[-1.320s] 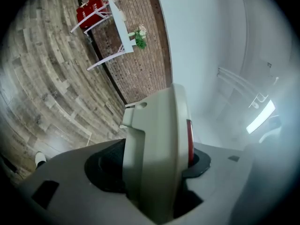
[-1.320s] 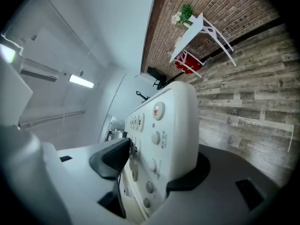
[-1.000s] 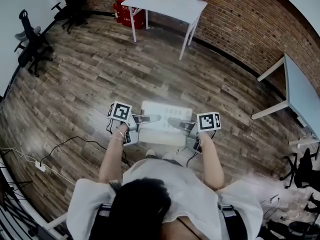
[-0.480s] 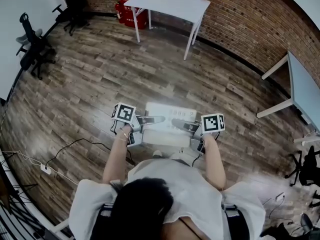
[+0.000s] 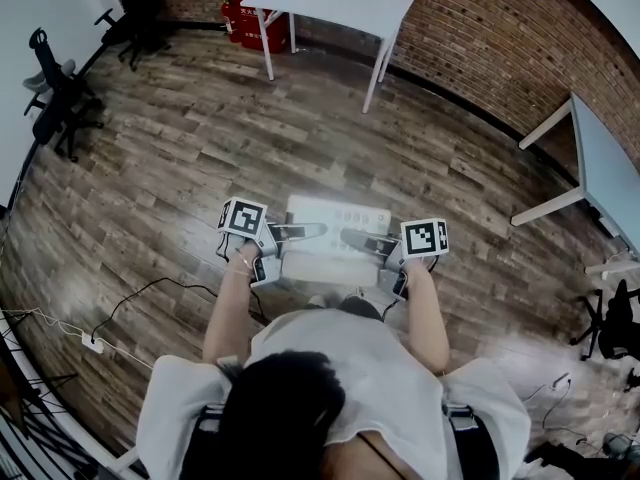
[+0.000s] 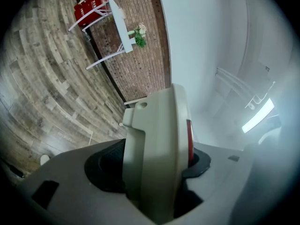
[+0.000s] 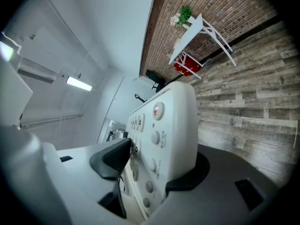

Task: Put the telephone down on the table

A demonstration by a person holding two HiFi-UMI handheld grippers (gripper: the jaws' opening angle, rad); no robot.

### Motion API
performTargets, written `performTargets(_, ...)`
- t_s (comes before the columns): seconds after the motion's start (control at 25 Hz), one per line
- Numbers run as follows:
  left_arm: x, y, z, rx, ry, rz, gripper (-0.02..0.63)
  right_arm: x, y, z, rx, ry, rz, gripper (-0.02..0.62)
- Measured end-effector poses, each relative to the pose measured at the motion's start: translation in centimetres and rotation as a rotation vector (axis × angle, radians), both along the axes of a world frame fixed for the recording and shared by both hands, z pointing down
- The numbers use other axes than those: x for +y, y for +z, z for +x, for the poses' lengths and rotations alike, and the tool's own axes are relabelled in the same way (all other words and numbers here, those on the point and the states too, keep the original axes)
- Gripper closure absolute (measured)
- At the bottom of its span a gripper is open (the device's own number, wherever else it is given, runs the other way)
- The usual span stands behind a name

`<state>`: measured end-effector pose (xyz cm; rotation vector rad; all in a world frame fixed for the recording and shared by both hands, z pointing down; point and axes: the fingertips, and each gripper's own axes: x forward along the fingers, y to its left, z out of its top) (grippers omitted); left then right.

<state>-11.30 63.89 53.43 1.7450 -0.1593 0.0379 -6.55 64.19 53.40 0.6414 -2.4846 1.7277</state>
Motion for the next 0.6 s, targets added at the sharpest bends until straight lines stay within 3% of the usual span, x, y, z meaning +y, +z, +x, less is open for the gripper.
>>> performTargets(0.6,-0.4,1.7,0.3,-0.008,-0.006,-0.04,0.31,-0.3,1.9,0.7,0.018,0.009,-0.044,0.33)
